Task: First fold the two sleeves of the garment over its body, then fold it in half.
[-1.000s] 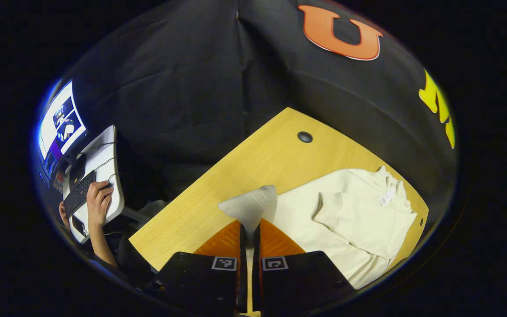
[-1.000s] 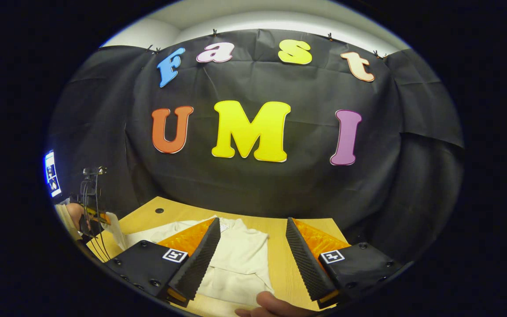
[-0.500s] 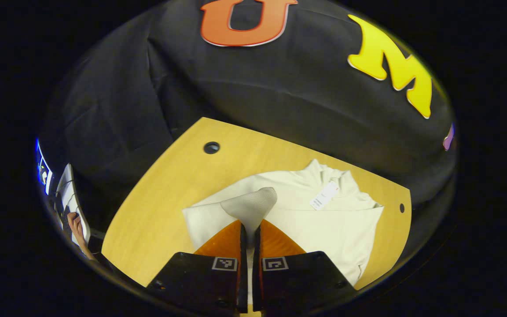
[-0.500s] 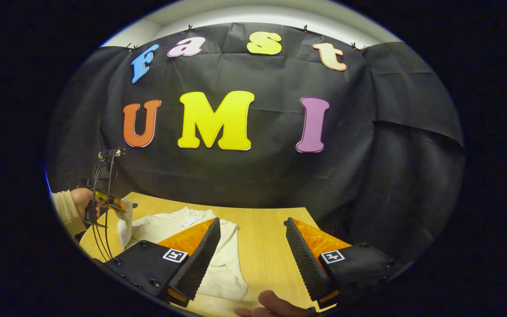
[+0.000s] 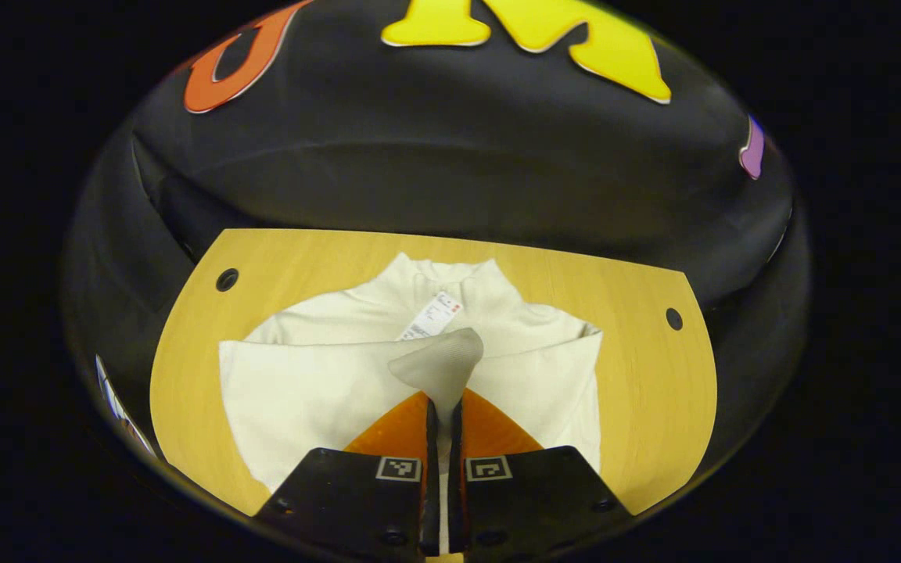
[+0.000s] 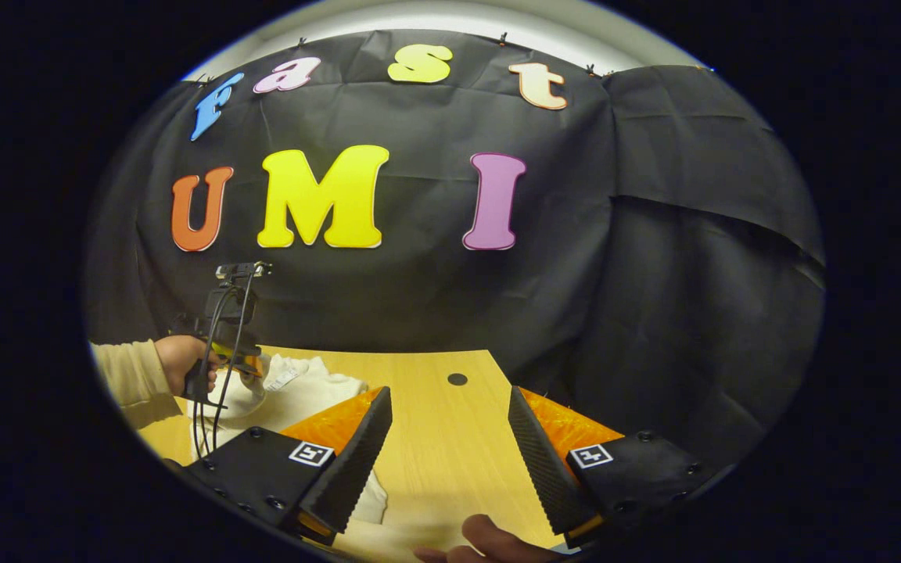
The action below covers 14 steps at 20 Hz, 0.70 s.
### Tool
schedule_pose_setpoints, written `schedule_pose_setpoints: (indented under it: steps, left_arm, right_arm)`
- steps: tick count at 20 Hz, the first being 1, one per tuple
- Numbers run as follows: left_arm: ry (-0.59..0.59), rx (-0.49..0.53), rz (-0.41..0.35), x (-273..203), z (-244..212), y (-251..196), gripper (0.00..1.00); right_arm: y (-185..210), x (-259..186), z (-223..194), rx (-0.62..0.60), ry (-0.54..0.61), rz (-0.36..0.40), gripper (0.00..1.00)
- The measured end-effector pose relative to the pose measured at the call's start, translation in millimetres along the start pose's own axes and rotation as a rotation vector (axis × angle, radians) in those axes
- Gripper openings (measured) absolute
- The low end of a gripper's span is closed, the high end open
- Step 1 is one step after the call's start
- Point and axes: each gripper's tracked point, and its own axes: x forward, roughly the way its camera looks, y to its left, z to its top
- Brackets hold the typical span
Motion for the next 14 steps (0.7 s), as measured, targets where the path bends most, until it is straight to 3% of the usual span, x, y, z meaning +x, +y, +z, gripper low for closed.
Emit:
schedule_pose_setpoints:
  steps: [5,11,12,13,14]
  left_arm:
    - [0.04,0.022,-0.067,2.5,-12.1,-65.6,0.07]
    - [0.088,-0.036,-0.141,-26.1,-17.1,-84.4,0.13]
    - [0.075,-0.051,-0.141,-36.2,-11.5,-82.4,0.17]
    - [0.056,-0.058,-0.126,-47.1,-4.9,-77.9,0.33]
    - [0.032,-0.057,-0.123,-59.8,2.5,-74.6,0.43]
  right_arm:
    - [-28.6,0.2,-16.9,-0.002,0.048,-0.045,0.94]
    - [-36.6,3.3,-26.7,0.006,0.08,-0.057,0.95]
    - [-37.7,3.0,-28.0,0.007,0.08,-0.056,0.95]
    - [-37.6,3.3,-28.5,0.007,0.081,-0.054,0.95]
    - [-38.6,2.7,-29.1,0.007,0.081,-0.051,0.94]
